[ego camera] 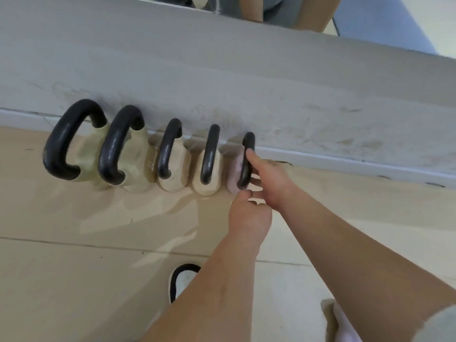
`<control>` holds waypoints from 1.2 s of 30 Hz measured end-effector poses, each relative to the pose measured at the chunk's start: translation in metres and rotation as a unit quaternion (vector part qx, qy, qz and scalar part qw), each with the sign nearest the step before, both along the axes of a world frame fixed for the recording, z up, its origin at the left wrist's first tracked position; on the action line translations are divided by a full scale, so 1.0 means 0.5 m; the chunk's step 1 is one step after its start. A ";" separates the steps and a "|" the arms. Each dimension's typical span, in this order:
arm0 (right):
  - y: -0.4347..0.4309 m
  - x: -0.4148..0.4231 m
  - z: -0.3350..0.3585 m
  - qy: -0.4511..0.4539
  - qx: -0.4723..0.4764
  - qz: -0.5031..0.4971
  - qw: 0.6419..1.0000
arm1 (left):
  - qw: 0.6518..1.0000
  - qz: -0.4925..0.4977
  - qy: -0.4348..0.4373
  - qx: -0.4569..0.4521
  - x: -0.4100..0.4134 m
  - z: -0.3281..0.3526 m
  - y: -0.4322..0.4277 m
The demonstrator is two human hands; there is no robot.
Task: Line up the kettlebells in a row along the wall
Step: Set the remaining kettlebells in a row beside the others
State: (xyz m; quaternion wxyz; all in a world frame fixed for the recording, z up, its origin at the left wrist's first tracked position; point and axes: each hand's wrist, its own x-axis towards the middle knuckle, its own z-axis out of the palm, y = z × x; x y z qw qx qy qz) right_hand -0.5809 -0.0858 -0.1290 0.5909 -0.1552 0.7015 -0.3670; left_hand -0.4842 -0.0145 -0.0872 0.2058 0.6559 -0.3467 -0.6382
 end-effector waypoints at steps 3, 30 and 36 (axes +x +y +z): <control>0.144 -0.064 -0.019 0.032 0.013 -0.063 0.997 | 0.982 -0.146 -0.096 -0.068 -0.030 -0.022 0.057; 0.737 -0.314 -0.126 0.236 0.345 -0.043 0.907 | 0.711 -0.650 -0.231 -0.134 -0.128 -0.019 0.338; 0.753 -0.287 -0.083 0.160 0.314 -0.086 0.932 | 0.708 -0.659 -0.218 -0.130 -0.128 -0.014 0.333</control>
